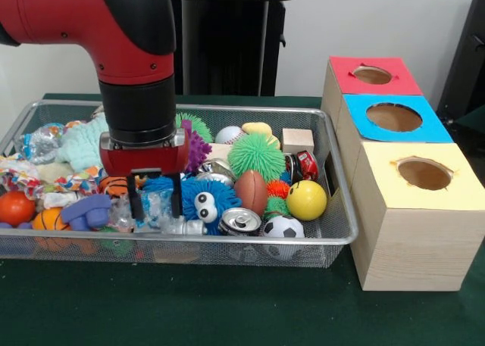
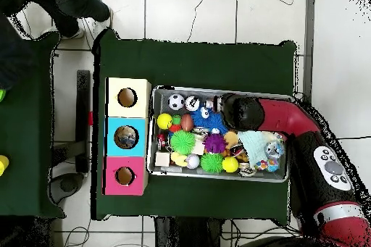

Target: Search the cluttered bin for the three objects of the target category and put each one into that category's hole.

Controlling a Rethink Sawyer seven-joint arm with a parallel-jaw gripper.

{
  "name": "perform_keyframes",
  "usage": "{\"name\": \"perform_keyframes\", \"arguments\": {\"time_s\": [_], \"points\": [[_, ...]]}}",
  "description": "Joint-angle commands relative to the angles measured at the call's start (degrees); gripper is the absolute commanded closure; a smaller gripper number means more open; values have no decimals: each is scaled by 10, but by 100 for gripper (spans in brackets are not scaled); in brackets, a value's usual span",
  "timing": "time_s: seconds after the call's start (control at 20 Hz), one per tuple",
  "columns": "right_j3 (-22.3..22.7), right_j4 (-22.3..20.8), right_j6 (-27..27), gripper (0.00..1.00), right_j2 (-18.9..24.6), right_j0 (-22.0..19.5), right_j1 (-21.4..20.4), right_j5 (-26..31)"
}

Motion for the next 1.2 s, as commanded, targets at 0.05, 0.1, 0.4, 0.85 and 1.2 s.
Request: {"name": "perform_keyframes", "arguments": {"time_s": [0.05,0.1,0.4,0.85,1.2], "points": [[19,-10,-18,100,45,-3,43,-42],[21,-12,-16,100,48,-5,43,-52],[12,-23,-16,100,27,12,28,-48],[60,11,-7,100,28,19,-60,16],[126,109,-12,100,35,26,-212,177]]}}
